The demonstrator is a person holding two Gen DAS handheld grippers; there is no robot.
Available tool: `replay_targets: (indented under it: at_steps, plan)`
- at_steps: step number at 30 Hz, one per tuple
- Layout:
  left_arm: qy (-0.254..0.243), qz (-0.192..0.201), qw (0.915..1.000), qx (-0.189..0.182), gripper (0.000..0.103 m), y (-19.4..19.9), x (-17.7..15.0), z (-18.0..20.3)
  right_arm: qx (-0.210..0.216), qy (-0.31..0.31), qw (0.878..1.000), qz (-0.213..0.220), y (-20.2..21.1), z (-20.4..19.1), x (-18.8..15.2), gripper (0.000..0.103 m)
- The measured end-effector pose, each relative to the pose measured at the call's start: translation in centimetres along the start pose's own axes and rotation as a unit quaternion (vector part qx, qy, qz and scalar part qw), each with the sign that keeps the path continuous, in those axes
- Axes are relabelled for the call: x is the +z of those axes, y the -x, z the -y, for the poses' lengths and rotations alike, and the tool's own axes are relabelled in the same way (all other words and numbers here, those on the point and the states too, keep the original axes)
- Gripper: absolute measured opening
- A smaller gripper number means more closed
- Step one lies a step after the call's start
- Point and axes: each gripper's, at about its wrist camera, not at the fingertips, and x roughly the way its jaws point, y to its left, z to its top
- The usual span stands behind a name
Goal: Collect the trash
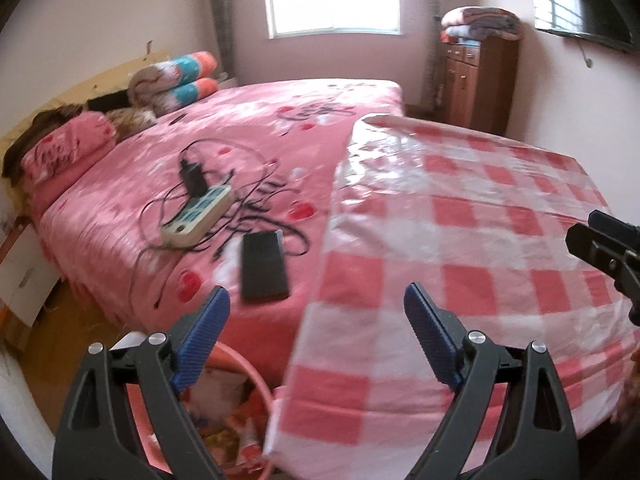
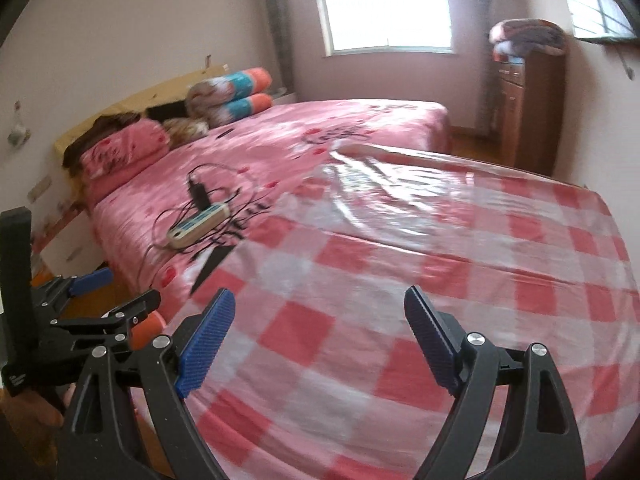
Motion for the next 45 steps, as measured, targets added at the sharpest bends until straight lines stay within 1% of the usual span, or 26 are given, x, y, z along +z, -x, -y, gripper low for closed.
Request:
replay_targets:
  at_steps: [5, 12, 13, 14, 22, 26, 29, 34, 45]
  plan:
    - [-0.016, 0.002, 0.9996, -0.021, 0.09, -0.2, 1.0, 3.6, -0.019, -0.021, 1.0, 0.013, 1.2, 2.8, -0.7, 0.086]
    - [-0.032, 0.003, 0.9987, -0.04, 0.09, -0.7, 2.0, 7.8, -0.067, -0.036, 0.997, 0.033, 2.7, 6.5, -1.7, 0.086]
    - [-0.034, 0.004, 0.9986, -0.041, 0.09, -0.8, 2.1, 8.3, -0.071, -0.037, 0.996, 0.035, 2.7, 7.0, -1.8, 0.09]
    - [-0.036, 0.005, 0.9984, -0.043, 0.094, -0.8, 2.3, 8.9, -0.075, -0.04, 0.996, 0.038, 2.9, 7.5, -1.9, 0.091]
    - [-0.061, 0.008, 0.996, -0.064, 0.095, -1.4, 2.9, 13.7, -0.099, -0.079, 0.991, 0.048, 4.1, 11.7, -2.8, 0.091]
    - [-0.067, 0.008, 0.9949, -0.075, 0.095, -1.5, 3.2, 15.5, -0.116, -0.092, 0.988, 0.054, 4.6, 13.2, -3.3, 0.092]
    - [-0.075, 0.013, 0.9939, -0.081, 0.095, -1.4, 3.3, 16.7, -0.129, -0.099, 0.985, 0.059, 5.1, 14.4, -3.6, 0.093]
    - [-0.081, 0.019, 0.9931, -0.083, 0.095, -1.6, 3.6, 18.2, -0.149, -0.099, 0.982, 0.064, 5.5, 15.8, -4.0, 0.093]
    - [-0.103, 0.027, 0.9893, -0.1, 0.095, -1.8, 3.7, 21.5, -0.174, -0.113, 0.976, 0.071, 6.1, 18.4, -4.6, 0.093]
